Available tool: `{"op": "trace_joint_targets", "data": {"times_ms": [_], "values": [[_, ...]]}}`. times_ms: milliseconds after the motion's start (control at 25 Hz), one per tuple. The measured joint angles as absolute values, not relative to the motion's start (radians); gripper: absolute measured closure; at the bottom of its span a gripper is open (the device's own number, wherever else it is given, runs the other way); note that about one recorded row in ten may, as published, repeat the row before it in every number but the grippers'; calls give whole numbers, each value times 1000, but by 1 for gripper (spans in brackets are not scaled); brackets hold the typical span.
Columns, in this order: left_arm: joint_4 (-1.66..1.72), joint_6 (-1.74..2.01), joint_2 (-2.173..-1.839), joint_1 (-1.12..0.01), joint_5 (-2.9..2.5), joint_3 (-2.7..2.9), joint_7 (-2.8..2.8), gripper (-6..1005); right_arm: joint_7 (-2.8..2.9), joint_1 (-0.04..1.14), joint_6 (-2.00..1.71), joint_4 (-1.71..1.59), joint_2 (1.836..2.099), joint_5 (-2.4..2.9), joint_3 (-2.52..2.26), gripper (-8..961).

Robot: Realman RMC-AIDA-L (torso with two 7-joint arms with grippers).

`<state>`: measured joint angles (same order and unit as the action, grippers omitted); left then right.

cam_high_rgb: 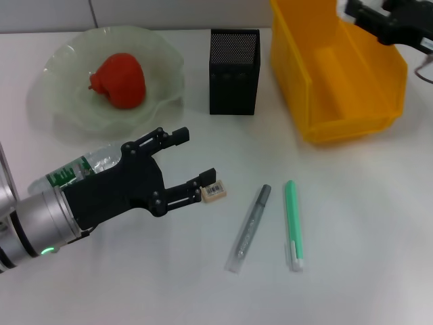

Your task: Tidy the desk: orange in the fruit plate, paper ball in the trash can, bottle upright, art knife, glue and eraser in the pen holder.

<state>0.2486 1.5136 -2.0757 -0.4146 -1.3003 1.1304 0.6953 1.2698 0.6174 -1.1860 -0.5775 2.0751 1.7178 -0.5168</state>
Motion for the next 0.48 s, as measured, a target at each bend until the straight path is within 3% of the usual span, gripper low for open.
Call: {"op": "trace_joint_targets", "data": {"times_ms": [160, 360, 480], "values": [[249, 1512, -2075, -416, -1299, 1130, 702, 180, 1269, 635, -1147, -580, 2078, 1716, -557, 442], [249, 1508, -2073, -416, -1298, 1129, 709, 180, 1247, 637, -1144, -584, 2080, 1705, -558, 257], [249, 1508, -2073, -418, -1298, 1129, 710, 180, 1223, 624, -1157, -580, 2081, 1649, -558, 196]]}}
